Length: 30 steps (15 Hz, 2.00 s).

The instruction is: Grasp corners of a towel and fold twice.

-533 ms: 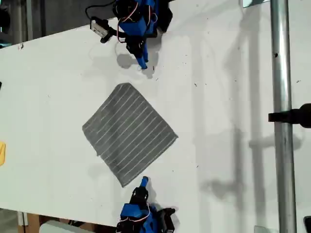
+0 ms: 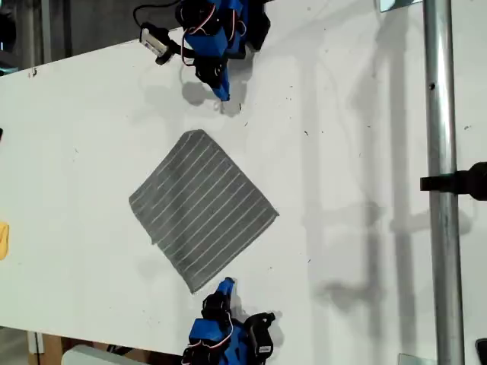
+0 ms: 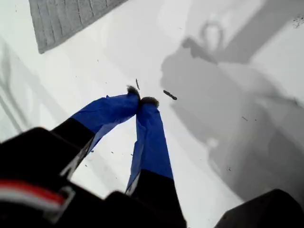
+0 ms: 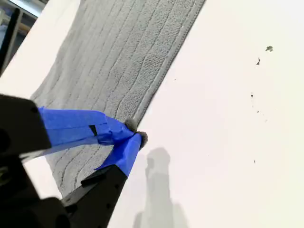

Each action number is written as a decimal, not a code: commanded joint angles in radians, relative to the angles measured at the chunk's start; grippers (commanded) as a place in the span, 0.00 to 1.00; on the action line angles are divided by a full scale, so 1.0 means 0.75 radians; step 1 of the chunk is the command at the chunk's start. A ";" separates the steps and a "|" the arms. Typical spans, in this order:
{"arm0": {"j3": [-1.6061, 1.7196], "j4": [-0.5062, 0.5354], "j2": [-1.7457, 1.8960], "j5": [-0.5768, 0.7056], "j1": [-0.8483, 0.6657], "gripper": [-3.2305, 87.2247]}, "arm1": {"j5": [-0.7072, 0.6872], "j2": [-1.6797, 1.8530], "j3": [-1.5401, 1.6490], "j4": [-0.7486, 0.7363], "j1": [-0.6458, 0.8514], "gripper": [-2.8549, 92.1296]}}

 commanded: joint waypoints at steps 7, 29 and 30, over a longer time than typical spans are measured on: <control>0.010 -0.047 0.004 -0.127 0.045 0.01 | -0.022 0.008 -0.025 -0.008 -0.082 0.03; -1.831 -0.094 -2.008 -0.295 0.342 0.00 | -1.548 -1.865 -1.945 0.182 0.483 0.26; -1.833 -0.088 -2.008 -0.295 0.342 0.00 | -1.579 -1.880 -1.937 0.205 0.511 0.32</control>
